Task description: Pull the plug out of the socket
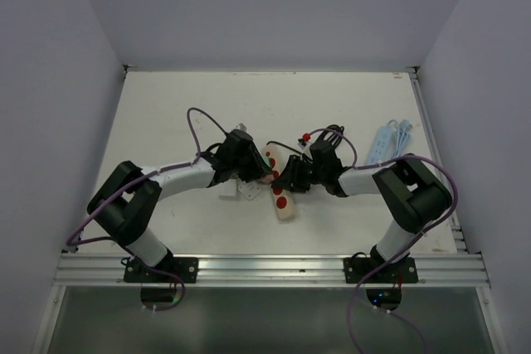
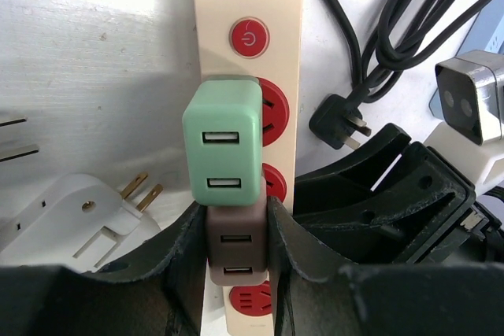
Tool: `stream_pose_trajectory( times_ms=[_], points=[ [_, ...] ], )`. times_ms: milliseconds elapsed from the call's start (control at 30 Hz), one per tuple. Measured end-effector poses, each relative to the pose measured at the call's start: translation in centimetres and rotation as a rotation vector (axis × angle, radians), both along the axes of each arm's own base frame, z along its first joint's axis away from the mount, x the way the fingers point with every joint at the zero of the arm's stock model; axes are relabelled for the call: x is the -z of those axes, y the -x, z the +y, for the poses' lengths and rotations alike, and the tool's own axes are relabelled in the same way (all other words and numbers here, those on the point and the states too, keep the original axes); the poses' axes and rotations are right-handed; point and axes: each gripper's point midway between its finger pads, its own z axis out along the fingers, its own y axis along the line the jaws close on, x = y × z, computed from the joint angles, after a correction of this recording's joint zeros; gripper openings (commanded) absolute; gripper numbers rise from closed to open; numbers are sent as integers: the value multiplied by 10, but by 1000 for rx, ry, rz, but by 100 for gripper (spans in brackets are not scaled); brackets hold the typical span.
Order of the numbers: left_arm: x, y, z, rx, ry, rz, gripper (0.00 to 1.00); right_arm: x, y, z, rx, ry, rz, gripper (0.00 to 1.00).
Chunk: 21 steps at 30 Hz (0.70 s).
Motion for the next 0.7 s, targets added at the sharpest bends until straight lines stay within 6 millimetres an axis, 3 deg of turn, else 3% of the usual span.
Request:
stream_pose_trajectory(
  times_ms=[333,700],
  points=[
    [-1,0,-3,-15,3,-6,0,2,4,-7,17,3,10,0],
    [-12,-2,14,-2,115,52,0,-3,0,-4,24,-15,-12,0]
  ],
)
